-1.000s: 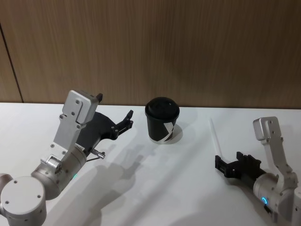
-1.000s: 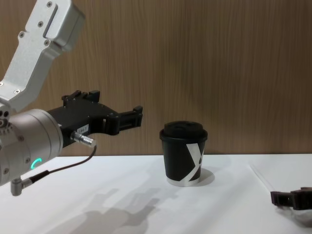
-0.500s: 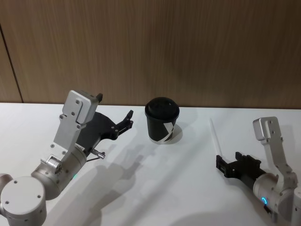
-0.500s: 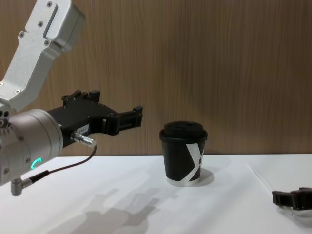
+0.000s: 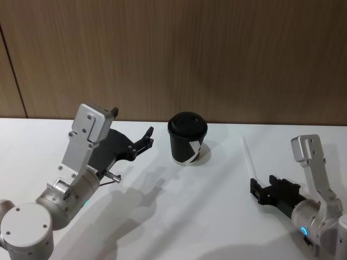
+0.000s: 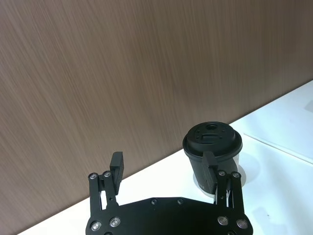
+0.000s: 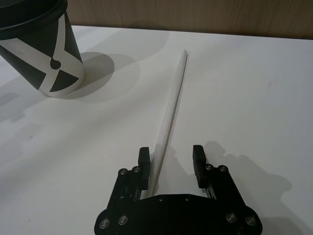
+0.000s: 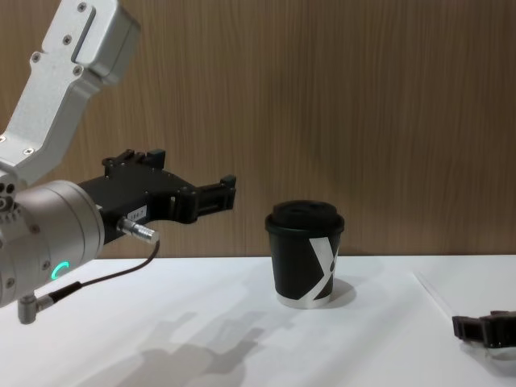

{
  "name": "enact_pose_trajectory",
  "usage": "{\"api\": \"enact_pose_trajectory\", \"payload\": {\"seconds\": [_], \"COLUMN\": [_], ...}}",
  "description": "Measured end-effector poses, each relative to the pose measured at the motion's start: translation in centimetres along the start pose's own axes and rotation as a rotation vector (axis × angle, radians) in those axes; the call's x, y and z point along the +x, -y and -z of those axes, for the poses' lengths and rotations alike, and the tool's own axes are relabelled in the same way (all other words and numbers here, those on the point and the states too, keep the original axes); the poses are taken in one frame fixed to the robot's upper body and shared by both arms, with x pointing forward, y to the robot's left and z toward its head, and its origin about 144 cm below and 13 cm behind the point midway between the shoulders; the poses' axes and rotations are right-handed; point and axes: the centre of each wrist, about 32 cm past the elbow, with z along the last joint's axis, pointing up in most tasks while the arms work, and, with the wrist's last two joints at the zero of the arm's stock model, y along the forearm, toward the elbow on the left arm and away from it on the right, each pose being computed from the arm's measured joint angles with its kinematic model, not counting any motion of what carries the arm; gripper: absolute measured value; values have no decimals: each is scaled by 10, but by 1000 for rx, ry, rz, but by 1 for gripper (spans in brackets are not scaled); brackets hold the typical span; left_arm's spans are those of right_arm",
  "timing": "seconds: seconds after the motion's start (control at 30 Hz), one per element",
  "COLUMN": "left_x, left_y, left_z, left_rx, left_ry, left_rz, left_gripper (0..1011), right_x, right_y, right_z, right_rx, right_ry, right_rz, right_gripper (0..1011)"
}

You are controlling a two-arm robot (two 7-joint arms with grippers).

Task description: Pick up the straw with one hand, pass it to the other hand, and insert it into the cup.

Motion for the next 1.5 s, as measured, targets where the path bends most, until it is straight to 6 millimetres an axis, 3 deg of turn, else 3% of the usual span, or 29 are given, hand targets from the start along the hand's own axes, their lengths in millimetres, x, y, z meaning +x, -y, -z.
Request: {"api": "enact_pose_trajectory", "payload": {"seconds": [1.5], "left_x": [0], "left_y": [0], "left_z": [0], "left_rx": [0], "left_ry": [0], "left_rz": [0], "left_gripper": [1000], "right_x": [0], "right_y": [0], "right_z": [0], "right_rx": [-1], "right_ry": [-1], "right_rz": [-2], "right_gripper": [249]}}
